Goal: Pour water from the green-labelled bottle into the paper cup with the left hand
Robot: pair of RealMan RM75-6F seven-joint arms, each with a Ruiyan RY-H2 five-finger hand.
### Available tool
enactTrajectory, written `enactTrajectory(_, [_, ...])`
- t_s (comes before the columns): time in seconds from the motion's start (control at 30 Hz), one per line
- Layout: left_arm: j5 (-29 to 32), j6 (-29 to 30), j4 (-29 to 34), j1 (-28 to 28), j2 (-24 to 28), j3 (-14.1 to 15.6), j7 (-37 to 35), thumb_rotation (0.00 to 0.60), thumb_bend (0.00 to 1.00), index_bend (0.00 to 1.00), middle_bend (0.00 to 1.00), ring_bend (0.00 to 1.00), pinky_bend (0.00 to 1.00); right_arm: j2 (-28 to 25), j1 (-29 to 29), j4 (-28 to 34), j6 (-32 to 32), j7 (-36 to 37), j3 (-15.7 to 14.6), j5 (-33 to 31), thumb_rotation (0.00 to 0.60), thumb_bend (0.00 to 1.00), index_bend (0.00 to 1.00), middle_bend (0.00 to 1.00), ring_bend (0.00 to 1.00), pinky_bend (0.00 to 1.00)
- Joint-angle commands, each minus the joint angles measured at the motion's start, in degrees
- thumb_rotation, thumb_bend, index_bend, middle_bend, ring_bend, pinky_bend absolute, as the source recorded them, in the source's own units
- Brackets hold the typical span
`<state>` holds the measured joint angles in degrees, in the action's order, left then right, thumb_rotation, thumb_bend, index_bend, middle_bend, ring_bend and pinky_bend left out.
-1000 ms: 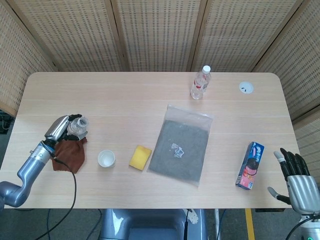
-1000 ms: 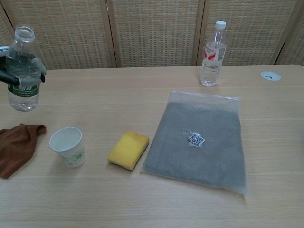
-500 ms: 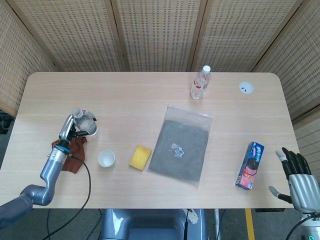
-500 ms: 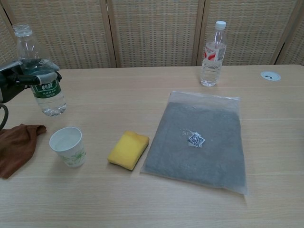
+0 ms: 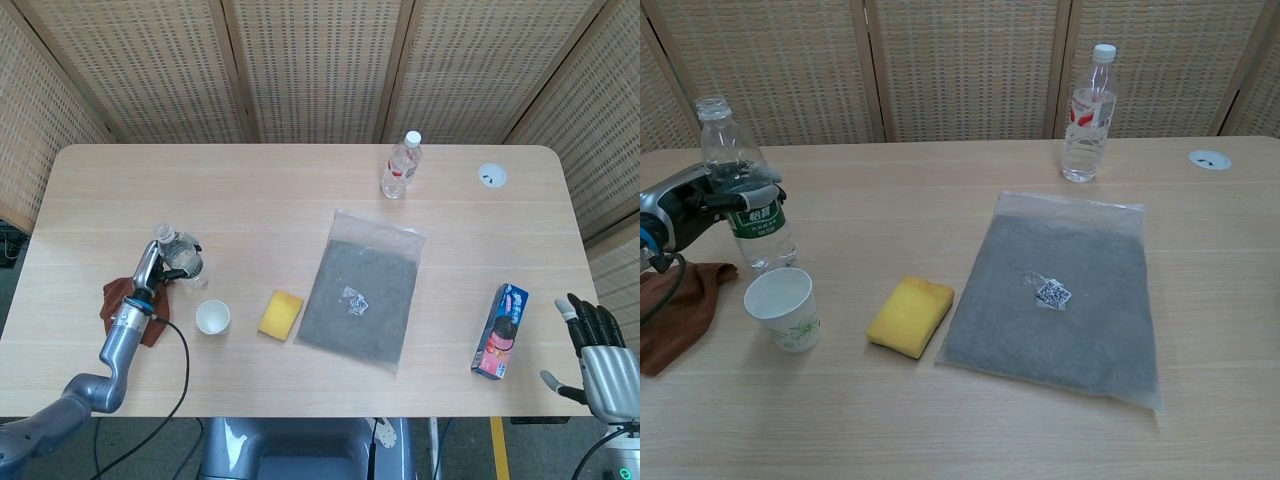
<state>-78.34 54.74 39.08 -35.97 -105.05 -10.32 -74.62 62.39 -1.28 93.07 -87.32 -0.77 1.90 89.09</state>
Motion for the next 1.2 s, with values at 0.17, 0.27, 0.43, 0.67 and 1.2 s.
enactTrajectory(0.17, [-0.24, -0.39, -3.98, -0.2, -3.23, 0.05, -0.96, 0.6, 0.49, 0.59, 0.53, 0.34, 0.34, 0.06, -0.15, -0.25, 0.47, 0.17, 0.02, -0.35, 0.6, 0.0, 0.0, 0.0, 0.0, 0.0])
enactTrajectory(0.27, [-0.34, -0.32, -5.1, -0.16, -4.08, 0.07, -1.19, 0.6, 0.47, 0.55, 0.51, 0.34, 0.34, 0.11, -0.23, -0.48, 0.66, 0.34, 0.04, -0.49, 0.6, 0.0, 0.0, 0.0, 0.0, 0.0])
enactTrajectory(0.43, [-0.73, -0.6, -5.97, -0.08, -4.52, 0.4, -1.87, 0.6, 0.37, 0.43, 0.41, 0.3, 0.27, 0.13, -0.26, -0.69, 0.62, 0.84, 0.17, -0.64, 0.6, 0.0, 0.0, 0.0, 0.0, 0.0])
enactTrajectory(0.67, [-1.43, 0.79, -6.36, 0.59, -4.68, 0.7, -3.09, 0.6, 0.21, 0.14, 0.2, 0.15, 0.19, 0.04, -0.18, -0.74, 0.17, 1.41, 0.28, -0.51, 0.6, 0.0, 0.0, 0.0, 0.0, 0.0])
enactTrajectory(1.2, [-5.64, 4.15, 3.45, 3.58, 5.03, 4.65, -3.31, 0.6, 0.1, 0.0, 0.0, 0.0, 0.0, -0.75, 0.55, 0.1, -1.72, 2.62, -0.31, 1.41, 0.6, 0.0, 0.0, 0.0, 0.0, 0.0])
